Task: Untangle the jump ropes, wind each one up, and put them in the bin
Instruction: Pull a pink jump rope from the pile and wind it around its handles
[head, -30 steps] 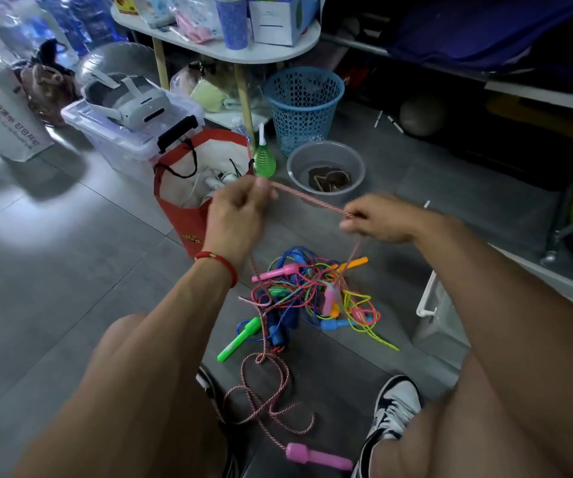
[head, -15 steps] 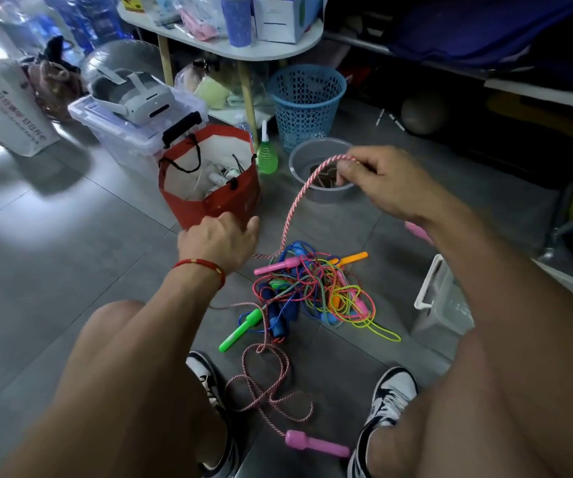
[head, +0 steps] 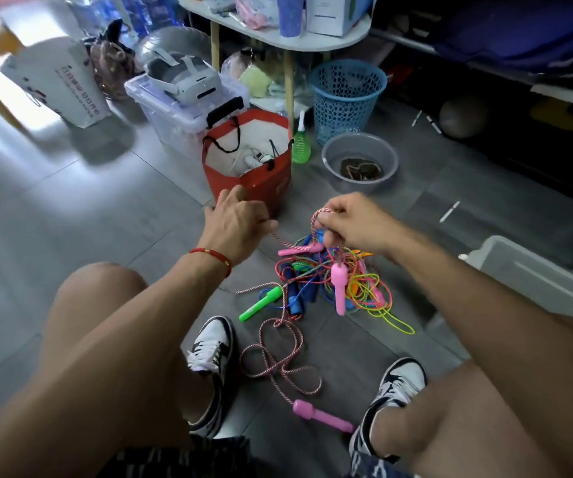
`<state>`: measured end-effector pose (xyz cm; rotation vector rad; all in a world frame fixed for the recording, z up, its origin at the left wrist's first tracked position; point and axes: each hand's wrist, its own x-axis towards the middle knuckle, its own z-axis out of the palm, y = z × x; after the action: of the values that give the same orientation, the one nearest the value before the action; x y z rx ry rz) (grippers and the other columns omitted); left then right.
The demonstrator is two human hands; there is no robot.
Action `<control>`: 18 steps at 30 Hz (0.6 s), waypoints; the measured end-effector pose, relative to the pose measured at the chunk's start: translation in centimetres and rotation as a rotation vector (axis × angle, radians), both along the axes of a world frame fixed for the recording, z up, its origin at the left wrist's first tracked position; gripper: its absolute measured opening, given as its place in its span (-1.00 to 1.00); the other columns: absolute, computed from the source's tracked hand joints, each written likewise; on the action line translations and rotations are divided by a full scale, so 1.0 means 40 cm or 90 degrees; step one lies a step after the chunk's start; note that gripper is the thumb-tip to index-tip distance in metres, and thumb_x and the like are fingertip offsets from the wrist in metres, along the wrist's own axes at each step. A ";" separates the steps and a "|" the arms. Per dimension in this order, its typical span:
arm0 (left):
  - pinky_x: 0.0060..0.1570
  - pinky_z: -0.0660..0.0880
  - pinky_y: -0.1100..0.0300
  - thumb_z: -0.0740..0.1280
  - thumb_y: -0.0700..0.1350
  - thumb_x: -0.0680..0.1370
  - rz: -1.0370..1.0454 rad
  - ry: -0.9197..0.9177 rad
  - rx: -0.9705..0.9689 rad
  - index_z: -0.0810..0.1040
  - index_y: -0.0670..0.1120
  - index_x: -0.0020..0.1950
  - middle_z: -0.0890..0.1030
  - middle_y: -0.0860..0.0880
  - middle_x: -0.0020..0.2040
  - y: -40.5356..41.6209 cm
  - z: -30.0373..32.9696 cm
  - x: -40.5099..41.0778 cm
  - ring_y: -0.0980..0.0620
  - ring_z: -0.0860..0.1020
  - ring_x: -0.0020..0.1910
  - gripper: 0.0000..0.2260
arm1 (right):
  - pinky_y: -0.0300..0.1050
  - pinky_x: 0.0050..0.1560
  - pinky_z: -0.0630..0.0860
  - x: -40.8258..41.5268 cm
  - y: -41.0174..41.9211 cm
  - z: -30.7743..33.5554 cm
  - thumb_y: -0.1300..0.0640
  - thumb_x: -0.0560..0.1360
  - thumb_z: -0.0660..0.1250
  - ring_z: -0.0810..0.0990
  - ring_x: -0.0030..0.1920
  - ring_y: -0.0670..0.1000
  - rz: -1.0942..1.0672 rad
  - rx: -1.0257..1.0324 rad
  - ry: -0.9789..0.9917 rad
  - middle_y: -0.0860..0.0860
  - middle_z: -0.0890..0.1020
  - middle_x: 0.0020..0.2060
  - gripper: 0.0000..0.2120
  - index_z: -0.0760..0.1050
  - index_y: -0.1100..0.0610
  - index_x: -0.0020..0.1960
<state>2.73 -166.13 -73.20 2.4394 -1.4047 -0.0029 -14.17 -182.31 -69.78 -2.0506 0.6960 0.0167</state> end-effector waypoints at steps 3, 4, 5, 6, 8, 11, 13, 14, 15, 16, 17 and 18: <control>-0.14 0.52 -0.07 0.42 0.15 0.51 0.003 0.067 0.003 0.63 0.00 -0.15 0.54 -0.07 -0.11 0.046 -0.068 0.023 -0.14 0.51 -0.09 -0.77 | -0.06 -0.35 0.60 0.011 0.057 -0.010 0.16 0.62 0.23 0.68 -0.34 0.07 -0.033 0.080 0.004 0.11 0.71 -0.32 -0.80 0.59 0.19 -0.07; -0.14 0.55 -0.06 0.43 0.14 0.51 0.026 0.102 0.009 0.64 0.00 -0.14 0.59 -0.05 -0.17 0.061 -0.086 0.025 -0.14 0.56 -0.13 -0.78 | -0.07 -0.34 0.64 0.012 0.079 -0.009 0.16 0.65 0.20 0.69 -0.32 0.10 -0.049 0.138 0.006 0.14 0.71 -0.30 -0.79 0.57 0.22 -0.03; -0.12 0.56 -0.05 0.43 0.12 0.52 0.051 0.123 0.022 0.65 0.02 -0.10 0.60 -0.01 -0.23 0.075 -0.100 0.021 -0.13 0.59 -0.15 -0.82 | -0.07 -0.33 0.66 0.014 0.100 -0.004 0.15 0.67 0.18 0.70 -0.30 0.11 -0.066 0.189 0.000 0.17 0.70 -0.27 -0.77 0.55 0.23 0.00; -0.10 0.56 -0.03 0.42 0.10 0.54 0.075 0.135 0.029 0.65 0.06 -0.02 0.58 0.03 -0.28 0.087 -0.116 0.014 -0.11 0.60 -0.17 -0.86 | -0.05 -0.30 0.68 0.018 0.118 0.000 0.14 0.69 0.15 0.71 -0.29 0.13 -0.085 0.239 -0.015 0.19 0.69 -0.25 -0.76 0.54 0.24 0.02; -0.11 0.54 0.00 0.35 0.03 0.59 0.101 0.197 -0.005 0.54 0.04 0.17 0.56 0.04 -0.29 0.109 -0.135 -0.018 -0.11 0.57 -0.20 -0.82 | -0.02 -0.27 0.70 0.029 0.142 0.009 0.13 0.71 0.13 0.72 -0.25 0.15 -0.129 0.327 -0.055 0.19 0.68 -0.23 -0.74 0.51 0.25 0.03; 0.01 0.53 -0.02 0.19 0.23 0.63 0.168 0.633 -0.104 0.49 -0.10 0.21 0.64 -0.07 -0.09 0.130 -0.146 -0.098 -0.11 0.61 -0.07 -0.58 | 0.01 -0.27 0.69 0.058 0.153 0.007 0.13 0.71 0.15 0.73 -0.26 0.14 -0.209 0.435 -0.112 0.17 0.68 -0.26 -0.77 0.49 0.26 0.04; 0.11 0.50 -0.01 0.10 0.54 0.43 0.170 0.825 -0.042 0.58 -0.10 0.19 0.68 -0.07 0.03 0.141 -0.156 -0.141 -0.05 0.63 0.01 -0.22 | 0.04 -0.25 0.70 0.076 0.155 -0.005 0.15 0.71 0.15 0.73 -0.29 0.14 -0.264 0.493 -0.140 0.17 0.67 -0.29 -0.78 0.48 0.28 0.04; 0.14 0.51 0.00 0.07 0.64 0.32 0.142 0.858 0.002 0.61 -0.10 0.16 0.69 -0.06 0.04 0.145 -0.157 -0.155 -0.06 0.64 0.03 -0.10 | 0.04 -0.25 0.70 0.083 0.151 -0.017 0.16 0.71 0.15 0.73 -0.31 0.14 -0.295 0.512 -0.151 0.17 0.67 -0.30 -0.78 0.47 0.28 0.02; 0.17 0.51 -0.01 0.08 0.67 0.25 0.114 0.888 0.035 0.63 -0.09 0.16 0.70 -0.08 0.06 0.149 -0.154 -0.166 -0.10 0.65 0.08 -0.05 | 0.04 -0.26 0.70 0.087 0.145 -0.033 0.17 0.71 0.14 0.72 -0.33 0.13 -0.326 0.526 -0.159 0.17 0.67 -0.31 -0.78 0.47 0.28 0.01; 0.21 0.51 -0.04 0.12 0.67 0.24 0.107 0.927 0.055 0.62 -0.11 0.18 0.70 -0.11 0.07 0.151 -0.159 -0.168 -0.14 0.65 0.11 -0.04 | 0.03 -0.30 0.70 0.089 0.138 -0.049 0.19 0.71 0.14 0.72 -0.35 0.12 -0.361 0.537 -0.168 0.17 0.66 -0.30 -0.79 0.46 0.28 0.01; 0.23 0.50 -0.07 0.18 0.63 0.26 0.109 0.971 0.066 0.61 -0.16 0.20 0.69 -0.15 0.05 0.153 -0.167 -0.168 -0.18 0.64 0.08 -0.05 | 0.02 -0.34 0.69 0.088 0.129 -0.069 0.20 0.71 0.13 0.72 -0.37 0.12 -0.398 0.551 -0.180 0.19 0.65 -0.29 -0.80 0.46 0.28 0.00; 0.20 0.51 -0.07 0.27 0.56 0.30 0.091 1.006 0.082 0.59 -0.21 0.20 0.67 -0.18 -0.02 0.158 -0.176 -0.168 -0.19 0.63 0.00 -0.11 | 0.00 -0.39 0.67 0.085 0.118 -0.089 0.21 0.71 0.13 0.71 -0.39 0.12 -0.436 0.568 -0.192 0.21 0.64 -0.28 -0.80 0.44 0.29 -0.01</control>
<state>-4.00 -159.83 -80.23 1.6058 -0.4382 -1.5712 -10.79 -177.58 -73.35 -0.8844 0.9443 -0.3141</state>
